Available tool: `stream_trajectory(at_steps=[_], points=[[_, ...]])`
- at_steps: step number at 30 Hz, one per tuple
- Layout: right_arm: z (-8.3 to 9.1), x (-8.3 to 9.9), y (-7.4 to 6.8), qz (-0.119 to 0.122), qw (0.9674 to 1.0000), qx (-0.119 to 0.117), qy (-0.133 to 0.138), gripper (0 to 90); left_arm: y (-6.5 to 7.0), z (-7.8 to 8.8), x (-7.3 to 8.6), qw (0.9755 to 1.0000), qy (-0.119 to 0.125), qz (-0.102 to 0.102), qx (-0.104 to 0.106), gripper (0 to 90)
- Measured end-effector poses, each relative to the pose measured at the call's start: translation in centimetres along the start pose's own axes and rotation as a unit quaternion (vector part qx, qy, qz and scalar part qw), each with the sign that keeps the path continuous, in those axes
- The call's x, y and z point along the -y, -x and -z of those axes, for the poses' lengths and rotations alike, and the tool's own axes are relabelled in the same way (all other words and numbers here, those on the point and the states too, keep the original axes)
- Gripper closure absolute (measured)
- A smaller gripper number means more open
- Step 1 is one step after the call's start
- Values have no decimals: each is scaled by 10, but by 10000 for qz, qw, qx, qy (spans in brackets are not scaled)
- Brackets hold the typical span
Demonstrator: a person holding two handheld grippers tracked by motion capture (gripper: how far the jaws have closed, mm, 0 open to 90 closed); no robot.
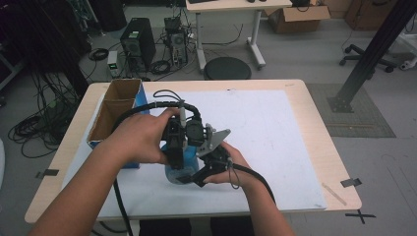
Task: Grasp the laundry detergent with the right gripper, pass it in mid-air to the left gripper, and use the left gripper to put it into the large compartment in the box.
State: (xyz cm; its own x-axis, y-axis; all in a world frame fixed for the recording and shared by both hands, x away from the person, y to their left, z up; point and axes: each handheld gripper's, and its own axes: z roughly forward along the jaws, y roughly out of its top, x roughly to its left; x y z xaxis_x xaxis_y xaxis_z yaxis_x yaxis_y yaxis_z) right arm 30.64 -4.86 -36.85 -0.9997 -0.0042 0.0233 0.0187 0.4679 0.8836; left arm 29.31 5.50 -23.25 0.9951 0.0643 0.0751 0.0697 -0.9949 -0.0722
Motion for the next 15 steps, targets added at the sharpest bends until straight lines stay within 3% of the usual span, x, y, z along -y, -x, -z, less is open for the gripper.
stream_trajectory(at_steps=[15], points=[[15,6,5,-331,9988,240,285,36,-4,5,0,10000,-50,63,33,383]])
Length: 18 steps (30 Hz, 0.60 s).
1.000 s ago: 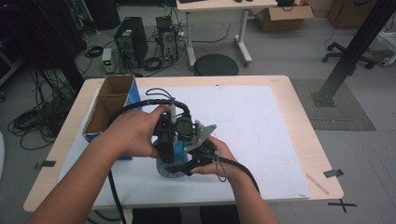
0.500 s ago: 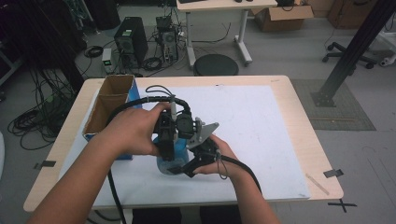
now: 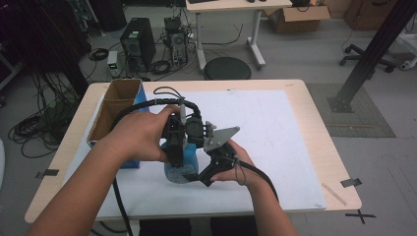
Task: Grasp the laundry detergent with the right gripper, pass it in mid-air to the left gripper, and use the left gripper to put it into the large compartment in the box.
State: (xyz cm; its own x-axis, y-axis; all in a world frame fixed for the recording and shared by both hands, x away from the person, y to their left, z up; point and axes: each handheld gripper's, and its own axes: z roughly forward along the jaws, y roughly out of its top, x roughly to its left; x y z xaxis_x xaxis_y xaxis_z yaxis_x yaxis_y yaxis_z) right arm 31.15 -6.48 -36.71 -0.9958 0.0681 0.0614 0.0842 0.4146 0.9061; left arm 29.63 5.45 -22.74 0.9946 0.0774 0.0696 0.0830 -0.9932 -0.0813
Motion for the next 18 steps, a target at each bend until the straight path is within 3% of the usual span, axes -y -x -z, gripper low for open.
stream_trajectory(at_steps=[5,10,14,18], points=[[15,2,4,-191,9997,-111,121,7,-3,4,0,9999,-62,102,36,382],[40,4,10,-379,9989,-63,264,4,-10,12,1,9987,-62,473,159,382],[65,3,10,-344,9991,176,155,4,-20,22,6,9942,-38,1049,248,381],[90,2,10,-303,9984,459,-124,5,-34,34,16,9855,-5,1689,181,381]])
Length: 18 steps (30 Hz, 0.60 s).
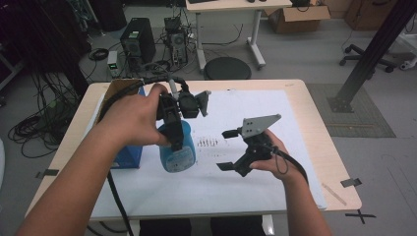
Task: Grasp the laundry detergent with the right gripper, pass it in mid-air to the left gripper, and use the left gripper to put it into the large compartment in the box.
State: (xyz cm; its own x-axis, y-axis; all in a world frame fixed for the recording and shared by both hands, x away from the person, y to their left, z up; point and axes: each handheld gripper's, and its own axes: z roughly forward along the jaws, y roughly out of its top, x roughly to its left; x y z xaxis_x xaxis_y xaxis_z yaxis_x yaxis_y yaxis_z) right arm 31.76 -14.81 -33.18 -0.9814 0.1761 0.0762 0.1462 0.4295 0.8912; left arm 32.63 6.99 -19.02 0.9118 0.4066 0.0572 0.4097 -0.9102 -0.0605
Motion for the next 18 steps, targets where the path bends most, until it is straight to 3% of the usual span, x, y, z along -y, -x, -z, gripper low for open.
stream_trajectory(at_steps=[4,9,11,13,14,18], points=[[23,1,2,-38,9988,338,-340,6,-19,8,6,9985,67,540,-81,381],[44,5,2,-9,9960,642,-629,7,-40,18,17,9926,126,1202,-119,381],[51,7,2,-44,9948,721,-722,8,-48,23,21,9883,177,1512,-76,381],[56,8,3,-60,9935,778,-831,8,-55,31,24,9825,150,1851,-128,380],[58,9,4,-74,9924,812,-918,11,-55,33,25,9810,150,1929,-142,380],[63,10,7,-105,9902,899,-1064,14,-66,50,33,9668,378,2524,-130,380]])
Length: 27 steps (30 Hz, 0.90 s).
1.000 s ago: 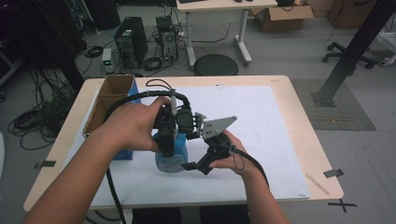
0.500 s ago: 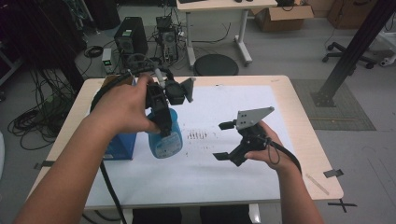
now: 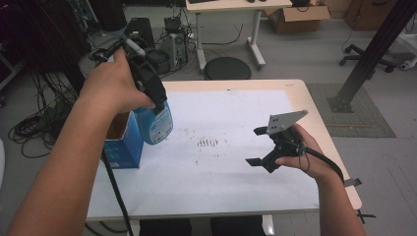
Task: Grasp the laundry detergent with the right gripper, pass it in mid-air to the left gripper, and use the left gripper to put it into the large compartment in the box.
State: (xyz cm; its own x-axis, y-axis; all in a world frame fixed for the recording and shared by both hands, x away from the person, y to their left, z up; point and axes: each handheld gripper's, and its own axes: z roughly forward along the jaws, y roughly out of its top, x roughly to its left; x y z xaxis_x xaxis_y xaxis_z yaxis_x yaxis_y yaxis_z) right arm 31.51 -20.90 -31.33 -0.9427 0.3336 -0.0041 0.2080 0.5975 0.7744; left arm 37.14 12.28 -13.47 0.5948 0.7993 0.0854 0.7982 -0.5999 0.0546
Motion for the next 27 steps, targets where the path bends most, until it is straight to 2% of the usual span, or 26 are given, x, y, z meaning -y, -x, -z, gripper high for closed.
stream_trajectory(at_steps=[1,6,9,10,12,13,15,18,20,24,26,27], points=[[1,0,0,-8,10000,11,-26,15,-4,5,1,9999,51,154,38,380],[4,2,3,-50,9999,57,-105,15,-16,20,4,9982,131,571,82,381],[5,3,4,-60,9999,88,-133,15,-23,28,6,9958,170,894,48,380],[6,3,5,-72,9998,93,-148,15,-26,32,7,9943,203,1047,33,381],[7,3,5,-81,9998,111,-163,15,-30,35,7,9924,222,1208,21,380],[7,3,6,-80,9998,126,-166,15,-35,39,8,9906,221,1350,14,380],[9,3,6,-96,9997,145,-188,15,-40,43,9,9890,209,1464,23,380],[10,4,8,-89,9995,182,-236,15,-52,52,11,9850,148,1719,-4,380],[11,5,9,-115,9994,196,-280,17,-60,57,12,9815,141,1907,-14,380],[13,7,11,-137,9991,219,-330,18,-75,63,16,9761,89,2170,6,380],[14,8,12,-145,9989,248,-360,17,-86,64,20,9715,64,2370,5,380],[14,9,13,-148,9989,243,-369,18,-90,64,21,9699,34,2433,3,380]])
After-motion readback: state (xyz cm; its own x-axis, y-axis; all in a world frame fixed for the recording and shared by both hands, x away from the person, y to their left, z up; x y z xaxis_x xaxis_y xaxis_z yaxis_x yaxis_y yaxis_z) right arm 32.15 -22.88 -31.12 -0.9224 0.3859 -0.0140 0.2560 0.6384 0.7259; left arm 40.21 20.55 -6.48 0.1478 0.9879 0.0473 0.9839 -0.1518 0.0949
